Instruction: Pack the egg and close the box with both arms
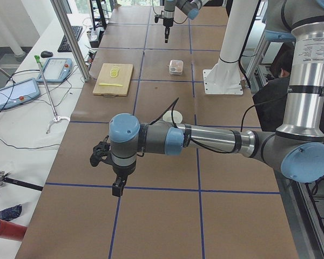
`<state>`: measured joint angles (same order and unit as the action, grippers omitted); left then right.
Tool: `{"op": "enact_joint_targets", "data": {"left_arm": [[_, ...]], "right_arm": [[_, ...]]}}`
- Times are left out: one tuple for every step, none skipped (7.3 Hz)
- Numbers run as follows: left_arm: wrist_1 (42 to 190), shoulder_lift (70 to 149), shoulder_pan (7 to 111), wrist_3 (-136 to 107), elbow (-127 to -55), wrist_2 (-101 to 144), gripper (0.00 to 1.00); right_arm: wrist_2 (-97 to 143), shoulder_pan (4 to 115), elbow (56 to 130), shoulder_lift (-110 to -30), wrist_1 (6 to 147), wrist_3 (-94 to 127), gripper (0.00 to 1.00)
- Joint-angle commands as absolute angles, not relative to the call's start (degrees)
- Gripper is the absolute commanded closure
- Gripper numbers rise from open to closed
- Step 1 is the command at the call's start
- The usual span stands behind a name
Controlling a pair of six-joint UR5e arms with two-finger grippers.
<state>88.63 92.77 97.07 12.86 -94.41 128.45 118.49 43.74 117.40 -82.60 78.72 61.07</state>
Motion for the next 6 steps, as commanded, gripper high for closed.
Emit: {"op": "enact_joint_targets", "data": {"left_arm": [[88.7, 91.9, 97.0, 12.7, -94.2, 128.2, 0.00], [89.0, 90.3, 97.1, 13.0, -94.6, 128.7, 0.00], [88.6, 89.8, 97.0, 12.7, -94.7, 129.5, 0.00], [88.5, 89.2, 96.9, 12.5, -94.4, 132.2, 0.00], [88.9, 87.4, 96.7, 12.6, -94.7, 132.7, 0.00], [88.8, 87.3, 96.6, 12.7, -95.1, 132.8, 0.00]], "right_arm": [[126.7, 59.3, 114.4, -88.2, 81.5, 39.0, 0.91], [127.9, 64.8, 111.7, -88.4, 85.5, 28.1, 0.15], [128.0, 70.4, 109.6, -88.4, 89.5, 18.4, 0.00], [128.0, 74.8, 107.5, -88.3, 92.4, 10.5, 0.00], [127.9, 78.3, 104.8, -88.9, 94.3, 5.8, 0.00], [127.7, 79.4, 101.8, -91.7, 94.3, 5.9, 0.00]]}}
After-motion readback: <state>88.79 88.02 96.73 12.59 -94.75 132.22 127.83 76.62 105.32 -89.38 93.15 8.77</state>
